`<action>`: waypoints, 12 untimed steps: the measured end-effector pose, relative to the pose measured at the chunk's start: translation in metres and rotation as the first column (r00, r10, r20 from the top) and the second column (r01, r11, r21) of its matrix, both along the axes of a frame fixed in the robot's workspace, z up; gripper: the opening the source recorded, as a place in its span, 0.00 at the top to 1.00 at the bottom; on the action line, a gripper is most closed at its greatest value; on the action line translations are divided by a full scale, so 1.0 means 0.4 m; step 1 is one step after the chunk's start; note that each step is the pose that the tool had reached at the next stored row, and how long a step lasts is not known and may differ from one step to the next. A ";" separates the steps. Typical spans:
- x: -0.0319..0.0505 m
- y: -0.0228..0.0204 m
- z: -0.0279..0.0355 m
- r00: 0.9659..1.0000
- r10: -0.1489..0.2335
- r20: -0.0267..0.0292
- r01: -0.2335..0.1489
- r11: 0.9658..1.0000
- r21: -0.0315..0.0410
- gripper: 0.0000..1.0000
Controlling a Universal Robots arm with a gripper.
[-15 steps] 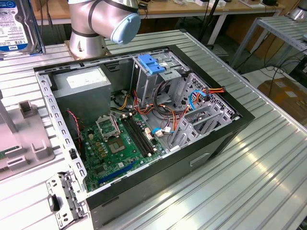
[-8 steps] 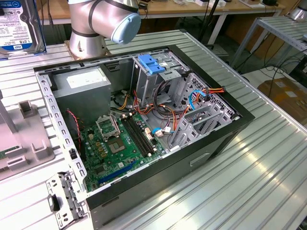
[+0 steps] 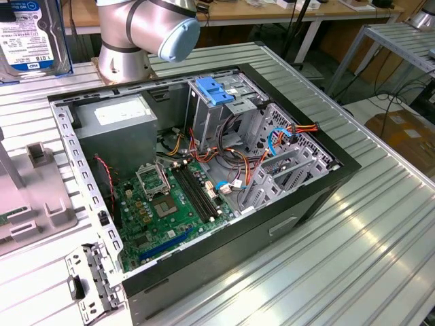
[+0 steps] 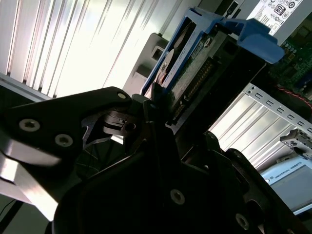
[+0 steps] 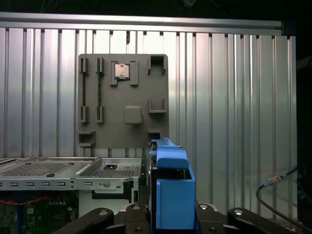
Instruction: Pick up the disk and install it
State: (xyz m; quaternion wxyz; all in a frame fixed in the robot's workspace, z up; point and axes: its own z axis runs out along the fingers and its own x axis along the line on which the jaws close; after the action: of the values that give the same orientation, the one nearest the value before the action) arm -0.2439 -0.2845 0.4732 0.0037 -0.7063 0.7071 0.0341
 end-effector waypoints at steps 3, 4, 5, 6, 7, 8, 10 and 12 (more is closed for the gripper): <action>0.008 0.000 0.000 1.000 0.000 0.000 0.000 1.000 0.000 0.64; 0.011 0.000 0.000 1.000 0.000 0.000 0.000 1.000 0.000 0.64; 0.015 0.000 0.000 1.000 0.000 0.000 0.000 1.000 0.000 0.64; 0.020 0.000 0.000 1.000 0.000 0.000 0.000 1.000 0.000 0.64; 0.023 0.000 0.000 1.000 0.000 0.000 0.000 1.000 0.000 0.64; 0.027 0.000 0.000 1.000 0.000 0.000 0.000 1.000 0.000 0.64; 0.037 0.000 0.000 1.000 0.000 0.000 0.000 1.000 0.000 0.64; 0.041 0.000 0.000 1.000 0.000 0.000 0.000 1.000 0.000 0.64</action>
State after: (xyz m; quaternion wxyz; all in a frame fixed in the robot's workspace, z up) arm -0.2274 -0.2845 0.4731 0.0037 -0.7063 0.7071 0.0341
